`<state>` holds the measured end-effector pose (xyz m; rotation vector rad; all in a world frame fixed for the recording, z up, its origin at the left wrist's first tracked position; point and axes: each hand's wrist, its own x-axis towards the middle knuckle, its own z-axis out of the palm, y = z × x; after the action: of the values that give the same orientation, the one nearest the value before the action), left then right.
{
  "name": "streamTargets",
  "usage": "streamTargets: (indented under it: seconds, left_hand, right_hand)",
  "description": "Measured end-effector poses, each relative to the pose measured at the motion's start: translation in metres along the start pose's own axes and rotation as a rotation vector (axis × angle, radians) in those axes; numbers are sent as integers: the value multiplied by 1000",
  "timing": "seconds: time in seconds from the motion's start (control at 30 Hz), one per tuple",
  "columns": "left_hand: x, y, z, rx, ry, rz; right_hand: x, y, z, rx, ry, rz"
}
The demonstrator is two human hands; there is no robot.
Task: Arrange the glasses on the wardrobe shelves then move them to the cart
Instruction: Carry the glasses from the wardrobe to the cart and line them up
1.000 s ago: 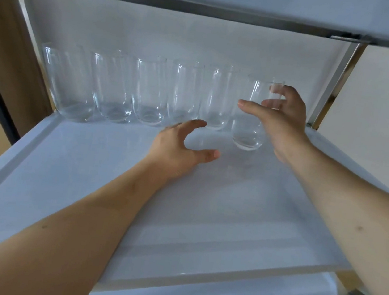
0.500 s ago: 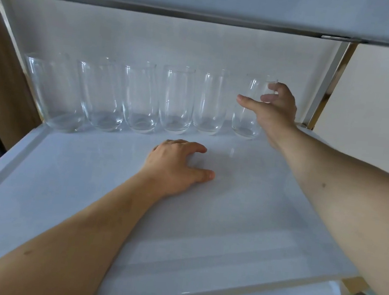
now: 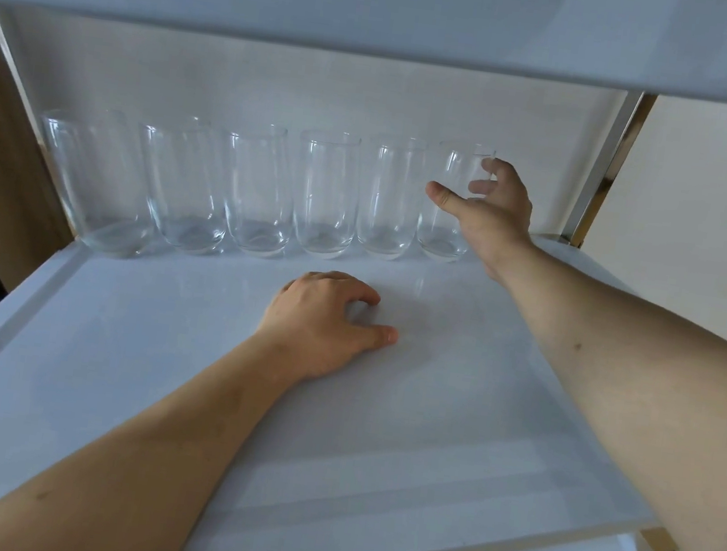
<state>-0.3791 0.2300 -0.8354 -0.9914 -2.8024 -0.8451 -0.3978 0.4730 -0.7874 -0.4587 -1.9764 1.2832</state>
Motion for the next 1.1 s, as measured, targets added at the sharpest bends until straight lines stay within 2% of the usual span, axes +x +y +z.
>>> streamTargets:
  seconds: [0.43, 0.6, 0.73, 0.93, 1.1]
  left_hand:
    - [-2, 3, -1, -20, 14, -40]
    - [-2, 6, -3, -37, 14, -62]
    - [-5, 11, -4, -27, 24, -80]
    - [-7, 17, -5, -68, 20, -115]
    - [-15, 30, -3, 10, 9, -102]
  right_hand:
    - [-7, -6, 2, 13, -110, 84]
    - [-25, 0, -11, -126, -49, 125]
    - [-56, 15, -24, -223, -86, 200]
    - [-81, 10, -40, -521, -199, 33]
    - [-108, -1, -51, -657, -281, -42]
